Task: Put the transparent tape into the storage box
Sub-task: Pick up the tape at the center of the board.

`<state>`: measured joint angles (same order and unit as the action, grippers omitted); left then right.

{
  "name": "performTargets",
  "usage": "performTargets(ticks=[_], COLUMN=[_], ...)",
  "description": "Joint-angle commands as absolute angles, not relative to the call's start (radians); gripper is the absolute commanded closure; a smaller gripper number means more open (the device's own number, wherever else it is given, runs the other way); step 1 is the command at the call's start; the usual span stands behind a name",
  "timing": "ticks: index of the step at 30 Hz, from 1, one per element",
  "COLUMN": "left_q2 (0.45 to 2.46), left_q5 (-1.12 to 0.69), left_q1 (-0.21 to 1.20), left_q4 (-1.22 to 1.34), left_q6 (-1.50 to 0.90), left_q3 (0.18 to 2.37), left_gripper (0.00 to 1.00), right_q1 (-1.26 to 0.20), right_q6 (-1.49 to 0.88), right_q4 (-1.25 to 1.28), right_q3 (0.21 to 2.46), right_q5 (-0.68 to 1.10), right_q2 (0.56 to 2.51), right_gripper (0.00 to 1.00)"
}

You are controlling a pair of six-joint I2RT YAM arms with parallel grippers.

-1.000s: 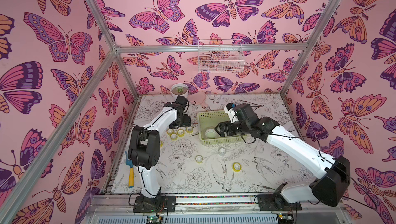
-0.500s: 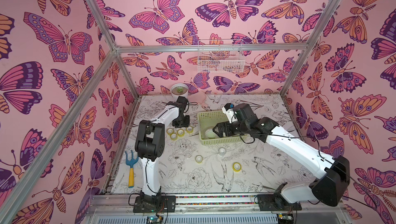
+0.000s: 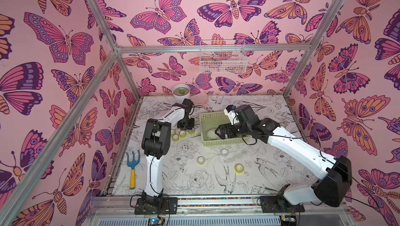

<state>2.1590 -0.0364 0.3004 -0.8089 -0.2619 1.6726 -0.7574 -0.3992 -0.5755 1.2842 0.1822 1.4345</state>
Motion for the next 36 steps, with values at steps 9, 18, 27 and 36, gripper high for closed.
performTargets(ticks=[9, 18, 27, 36], left_q2=[2.194, 2.16, 2.001, 1.881], left_q5=[-0.003, -0.002, 0.014, 0.005], left_q1=[0.331, 0.344, 0.344, 0.386], left_q4=[-0.822, -0.827, -0.881, -0.932], left_q6=[-0.25, -0.257, -0.287, -0.309], left_q3=[1.674, 1.666, 1.665, 1.764], left_gripper=[0.94, 1.0, 1.0, 1.0], right_q1=[-0.767, -0.766, -0.767, -0.767], right_q6=[-0.404, -0.411, -0.42, -0.427], right_q4=[-0.594, -0.592, -0.591, -0.58], right_q3=[1.286, 1.28, 1.272, 1.243], right_q5=[0.155, 0.158, 0.134, 0.105], right_q2=[1.414, 1.408, 1.391, 1.359], right_gripper=[0.01, 0.01, 0.01, 0.01])
